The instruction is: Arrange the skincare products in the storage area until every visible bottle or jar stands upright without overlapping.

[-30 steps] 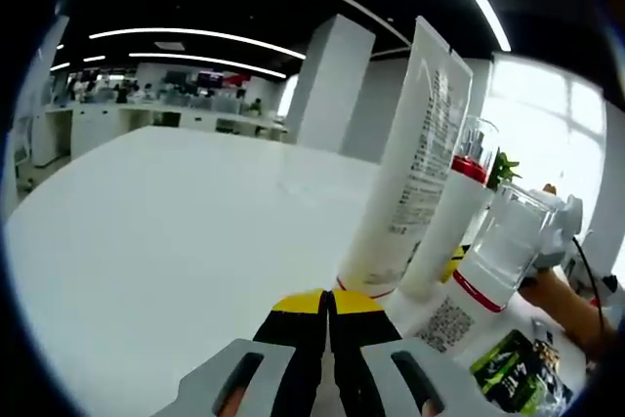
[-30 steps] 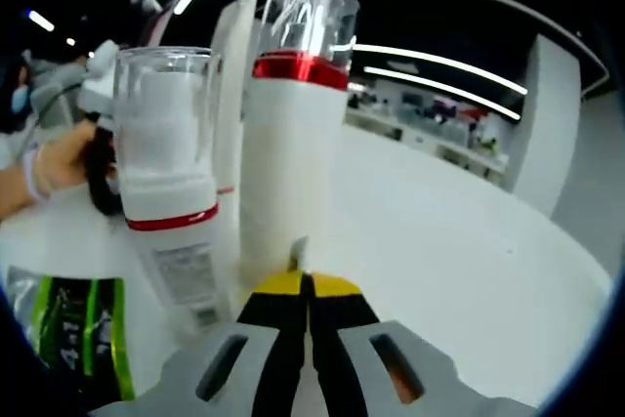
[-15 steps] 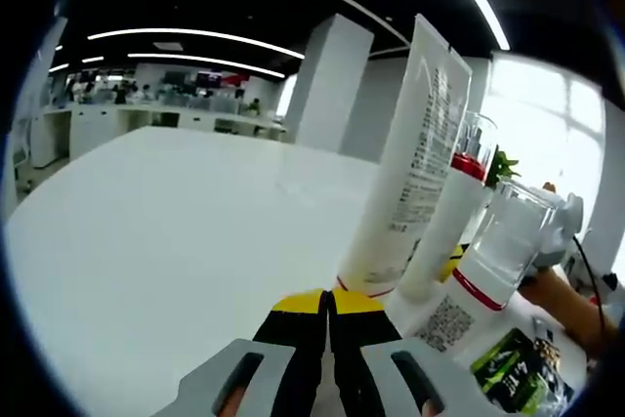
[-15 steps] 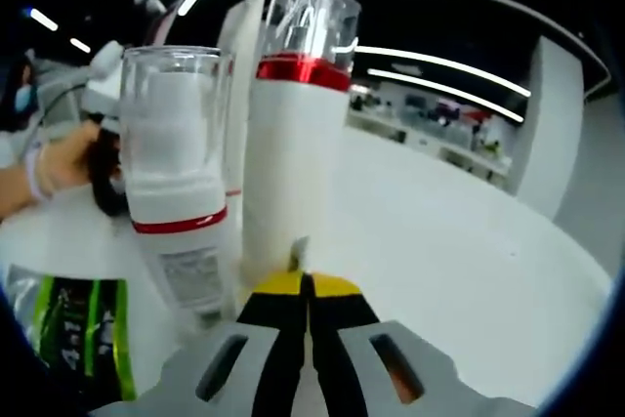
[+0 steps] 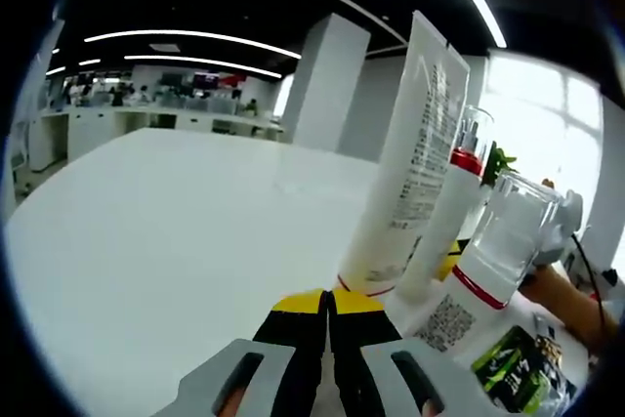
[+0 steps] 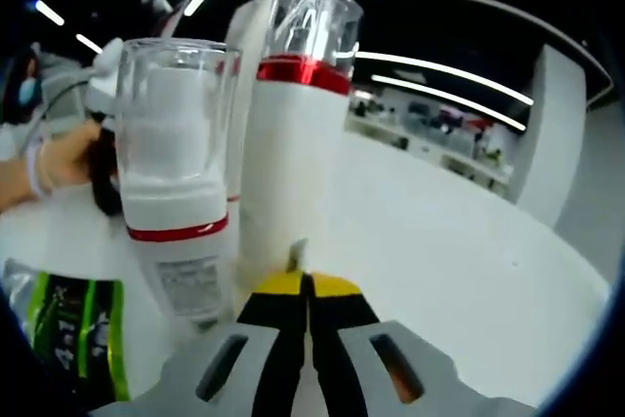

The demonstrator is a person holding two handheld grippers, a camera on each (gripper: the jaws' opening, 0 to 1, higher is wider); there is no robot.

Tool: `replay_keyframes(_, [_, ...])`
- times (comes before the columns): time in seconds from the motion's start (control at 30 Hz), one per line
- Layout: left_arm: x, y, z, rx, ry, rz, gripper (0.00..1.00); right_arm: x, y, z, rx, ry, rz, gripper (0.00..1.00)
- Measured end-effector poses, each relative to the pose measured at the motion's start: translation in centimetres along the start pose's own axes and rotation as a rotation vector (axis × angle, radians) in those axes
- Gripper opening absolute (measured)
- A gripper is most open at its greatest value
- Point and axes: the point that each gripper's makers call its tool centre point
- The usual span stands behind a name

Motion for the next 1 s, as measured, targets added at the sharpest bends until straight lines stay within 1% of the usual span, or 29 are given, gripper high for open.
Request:
replay_keyframes(0.33, [-0.1,0.0,-0.1,-0.002,0.006,-0.005,0.01,0.1,-0.1,-0.1,0.002,0.003,-0.005,0.0])
replay_keyframes(0.37, [-0.1,-0.1,-0.1,0.002,0.006,-0.006,0.01,0.0,-0.1,-0.2,0.003,0.014,-0.003,0.0])
replay_keyframes(0.4, [-0.3,-0.2,0.2,0.014,-0.005,-0.007,0.02,-0.3,-0.1,-1.2,-0.002,0.064,0.009,0.0])
replay_keyframes(0.43, [-0.8,-0.2,1.2,0.046,-0.044,-0.001,0.02,-0.8,-0.3,-1.9,-0.025,0.09,0.014,0.0])
replay_keyframes(0.5, [-1.7,-0.5,2.6,0.091,-0.091,-0.005,0.02,-1.8,-0.4,-2.7,-0.026,0.095,0.012,0.0])
replay_keyframes(0.57, [-2.6,-0.7,3.3,0.09,-0.086,-0.011,0.03,-3.1,0.0,-3.6,-0.048,0.096,0.036,0.0])
replay_keyframes(0.6, [-2.8,-0.8,3.4,0.078,-0.063,-0.013,0.03,-3.7,0.3,-4.0,-0.056,0.096,0.046,0.02])
replay_keyframes(0.63, [-3.1,-0.9,3.1,0.075,-0.024,-0.022,0.03,-4.4,0.6,-4.3,-0.077,0.086,0.056,0.08])
replay_keyframes(0.67, [-3.2,-1.3,3.0,0.085,0.012,-0.037,0.03,-5.0,0.8,-4.2,-0.098,0.048,0.053,0.14])
replay_keyframes(0.7, [-3.5,-1.4,2.8,0.089,0.044,-0.035,0.03,-5.7,0.9,-3.9,-0.101,0.007,0.047,0.2])
replay_keyframes(0.73, [-3.5,-1.4,2.7,0.088,0.068,-0.031,0.04,-6.3,1.0,-3.6,-0.083,-0.032,0.036,0.28])
replay_keyframes(0.77, [-3.7,-1.4,2.2,0.094,0.119,-0.028,0.06,-7.0,0.9,-3.3,-0.069,-0.075,0.02,0.31])
replay_keyframes(0.8, [-3.8,-1.3,1.4,0.111,0.191,-0.018,0.09,-7.5,0.4,-2.7,-0.052,-0.127,-0.014,0.31])
replay_keyframes(0.83, [-4.0,-0.7,0.4,0.102,0.255,0.006,0.12,-7.8,0.1,-2.2,-0.044,-0.164,-0.031,0.31])
replay_keyframes(0.87, [-4.6,0.4,-0.8,0.092,0.323,0.062,0.15,-8.0,-0.1,-1.4,-0.033,-0.217,-0.045,0.32])
replay_keyframes(0.9, [-5.0,1.0,-1.7,0.104,0.375,0.092,0.18,-8.1,-0.2,-0.6,-0.021,-0.271,-0.053,0.35])
replay_keyframes(0.93, [-5.3,1.4,-2.3,0.146,0.418,0.099,0.21,-8.2,0.3,0.7,0.005,-0.337,-0.023,0.42])
replay_keyframes(0.97, [-5.5,1.7,-2.6,0.212,0.43,0.093,0.25,-7.8,0.7,1.4,0.022,-0.361,0.012,0.5])
replay_keyframes(1.0, [-5.5,1.9,-2.5,0.252,0.418,0.097,0.26,-7.6,1.2,2.1,0.022,-0.386,0.05,0.58])
Point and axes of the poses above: the point that each gripper's makers call its tool centre point, and the gripper's own axes: x roughly forward along the fingers, z roughly to its left, y roughly out of its underside, and after that the axes turned 10 degrees about x, right-handed
